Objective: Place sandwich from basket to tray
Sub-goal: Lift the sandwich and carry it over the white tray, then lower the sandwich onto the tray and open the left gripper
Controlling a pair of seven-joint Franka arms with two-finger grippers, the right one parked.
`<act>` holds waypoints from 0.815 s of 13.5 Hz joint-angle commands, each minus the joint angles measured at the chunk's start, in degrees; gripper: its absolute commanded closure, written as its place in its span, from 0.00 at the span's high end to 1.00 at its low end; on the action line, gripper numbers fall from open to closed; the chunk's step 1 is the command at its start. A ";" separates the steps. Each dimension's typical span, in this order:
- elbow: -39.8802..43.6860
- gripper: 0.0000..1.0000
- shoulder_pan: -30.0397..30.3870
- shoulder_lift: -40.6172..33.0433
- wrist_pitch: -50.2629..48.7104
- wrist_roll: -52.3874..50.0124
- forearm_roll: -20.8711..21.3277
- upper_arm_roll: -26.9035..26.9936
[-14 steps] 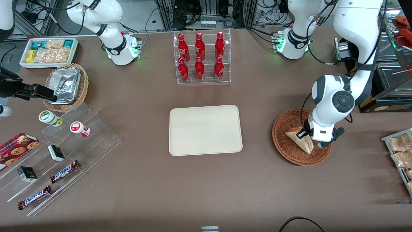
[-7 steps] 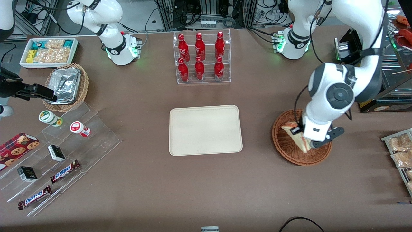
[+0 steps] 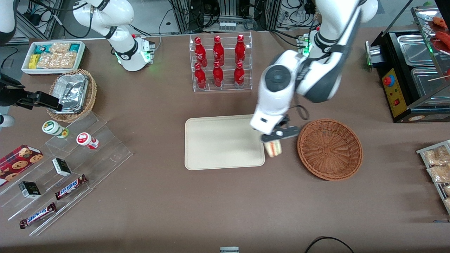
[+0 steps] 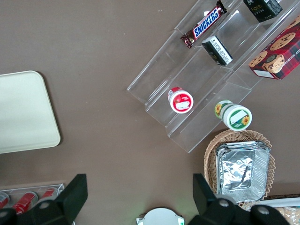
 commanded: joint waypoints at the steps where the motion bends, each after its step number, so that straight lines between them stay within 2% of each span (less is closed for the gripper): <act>1: 8.45 0.00 -4.23 7.48 -1.21 -2.19 0.73 0.82; 5: 16.28 0.00 -8.72 15.30 -0.77 -2.28 0.64 0.82; 11: 16.73 0.00 -12.15 21.11 8.80 -1.41 1.08 0.82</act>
